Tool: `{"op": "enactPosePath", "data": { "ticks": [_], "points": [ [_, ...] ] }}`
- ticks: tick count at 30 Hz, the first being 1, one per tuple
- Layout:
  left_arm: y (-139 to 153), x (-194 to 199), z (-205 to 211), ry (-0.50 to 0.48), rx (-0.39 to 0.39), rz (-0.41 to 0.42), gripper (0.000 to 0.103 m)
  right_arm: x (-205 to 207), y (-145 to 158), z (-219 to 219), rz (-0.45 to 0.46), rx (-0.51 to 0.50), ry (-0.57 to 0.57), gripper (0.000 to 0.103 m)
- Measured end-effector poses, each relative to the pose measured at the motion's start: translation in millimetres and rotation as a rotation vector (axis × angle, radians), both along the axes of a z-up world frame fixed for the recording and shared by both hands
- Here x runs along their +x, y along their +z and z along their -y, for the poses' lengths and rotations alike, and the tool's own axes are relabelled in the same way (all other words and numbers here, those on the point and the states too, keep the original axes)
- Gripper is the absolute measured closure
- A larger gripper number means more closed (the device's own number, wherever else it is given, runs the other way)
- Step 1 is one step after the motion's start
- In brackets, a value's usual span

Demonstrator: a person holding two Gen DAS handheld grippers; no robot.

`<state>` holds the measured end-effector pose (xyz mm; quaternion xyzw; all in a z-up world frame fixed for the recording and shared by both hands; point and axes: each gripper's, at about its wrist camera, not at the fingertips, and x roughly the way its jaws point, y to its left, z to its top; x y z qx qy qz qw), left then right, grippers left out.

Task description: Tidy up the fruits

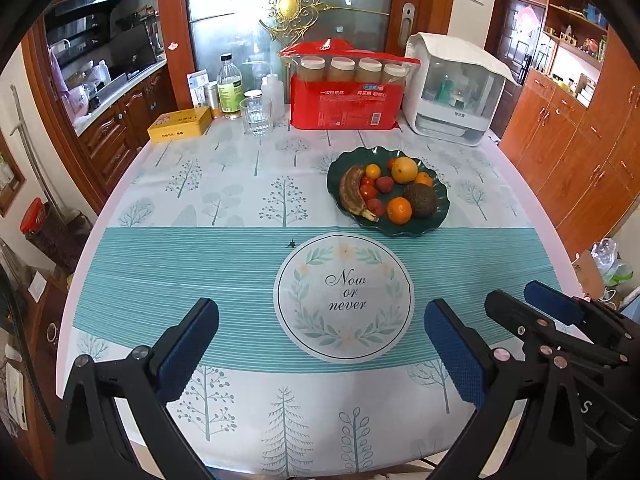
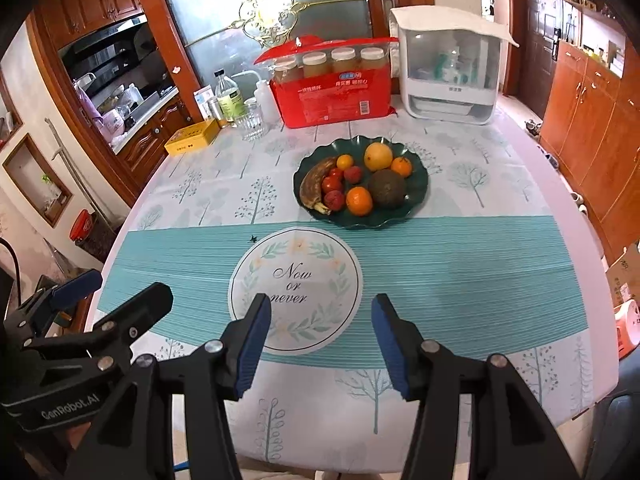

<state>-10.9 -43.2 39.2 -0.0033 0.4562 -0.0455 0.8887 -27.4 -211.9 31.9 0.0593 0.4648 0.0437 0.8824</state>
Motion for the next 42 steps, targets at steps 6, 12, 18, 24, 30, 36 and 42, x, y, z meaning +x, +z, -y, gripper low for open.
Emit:
{"op": "enactPosePath", "data": {
  "ticks": [6, 12, 18, 24, 30, 36, 42],
  "points": [
    [1, -4, 3, 0.007, 0.014, 0.010, 0.001, -4, 0, 2, 0.005, 0.000, -0.007, 0.050],
    [-1, -7, 3, 0.020, 0.020, 0.007, 0.001, -4, -3, 2, -0.003, 0.003, -0.005, 0.050],
    [-3, -9, 1, 0.029, 0.019, 0.005, 0.001, -4, -3, 1, -0.002, 0.003, -0.003, 0.050],
    [-6, -11, 1, 0.041, 0.016, -0.004, 0.001, -6, -9, -1, -0.008, 0.002, 0.007, 0.050],
    [-8, -13, -1, 0.049, 0.010, -0.009, 0.001, -6, -9, -1, -0.010, 0.001, 0.014, 0.050],
    [-11, -14, -4, 0.058, 0.009, -0.018, 0.001, -6, -9, -4, -0.013, -0.001, 0.022, 0.050],
    [-12, -14, -5, 0.059, 0.003, -0.025, 0.001, -7, -9, -5, -0.015, -0.003, 0.023, 0.050]
  ]
}}
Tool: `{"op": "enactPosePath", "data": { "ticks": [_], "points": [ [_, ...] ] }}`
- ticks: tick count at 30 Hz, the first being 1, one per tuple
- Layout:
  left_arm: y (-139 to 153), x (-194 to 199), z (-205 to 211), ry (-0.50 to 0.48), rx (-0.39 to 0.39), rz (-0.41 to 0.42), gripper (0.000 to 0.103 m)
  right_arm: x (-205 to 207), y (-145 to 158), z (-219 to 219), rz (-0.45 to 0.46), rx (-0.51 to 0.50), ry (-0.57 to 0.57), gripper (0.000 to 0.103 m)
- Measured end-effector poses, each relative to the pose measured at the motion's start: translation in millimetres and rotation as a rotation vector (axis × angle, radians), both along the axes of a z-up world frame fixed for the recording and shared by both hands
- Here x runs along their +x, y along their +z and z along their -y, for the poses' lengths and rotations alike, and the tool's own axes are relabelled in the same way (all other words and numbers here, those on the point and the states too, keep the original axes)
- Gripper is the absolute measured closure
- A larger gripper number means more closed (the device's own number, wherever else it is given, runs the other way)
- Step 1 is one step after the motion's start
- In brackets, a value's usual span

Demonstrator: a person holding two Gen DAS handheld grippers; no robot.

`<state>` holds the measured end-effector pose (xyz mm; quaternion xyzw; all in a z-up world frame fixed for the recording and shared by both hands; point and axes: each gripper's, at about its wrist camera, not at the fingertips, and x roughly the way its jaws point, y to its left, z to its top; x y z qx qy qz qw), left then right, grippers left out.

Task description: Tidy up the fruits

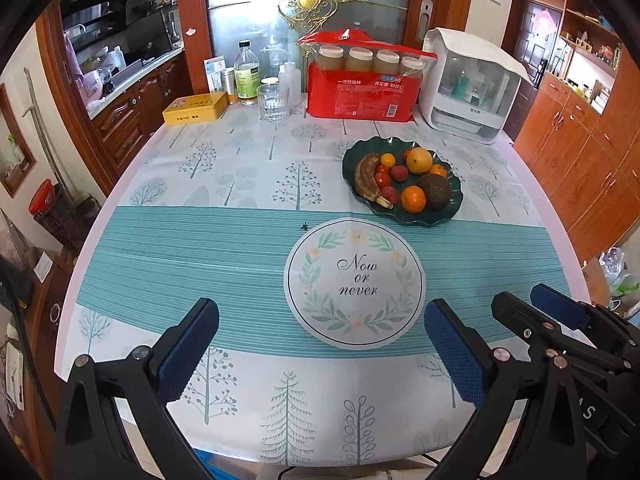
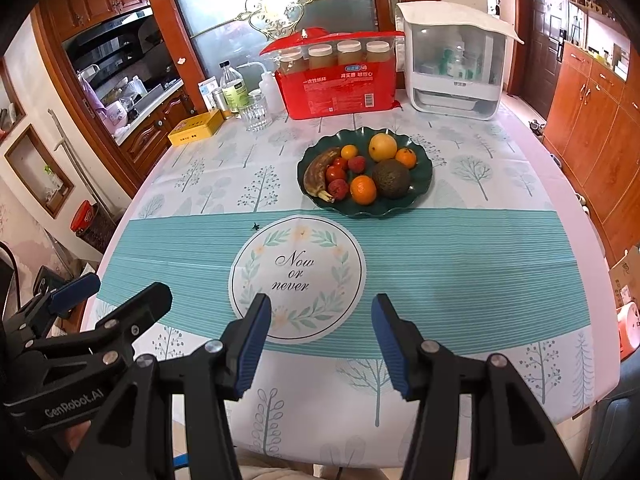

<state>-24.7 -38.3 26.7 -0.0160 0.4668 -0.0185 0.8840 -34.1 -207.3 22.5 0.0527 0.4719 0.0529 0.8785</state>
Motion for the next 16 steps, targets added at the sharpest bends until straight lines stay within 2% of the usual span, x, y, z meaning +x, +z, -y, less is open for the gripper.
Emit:
{"op": "enactPosePath", "data": {
  "ticks": [16],
  "points": [
    [-7.6, 1.8, 2.6, -0.008, 0.001, -0.016, 0.001, 1.9, -6.3, 2.5, -0.026, 0.008, -0.009, 0.050]
  ]
}}
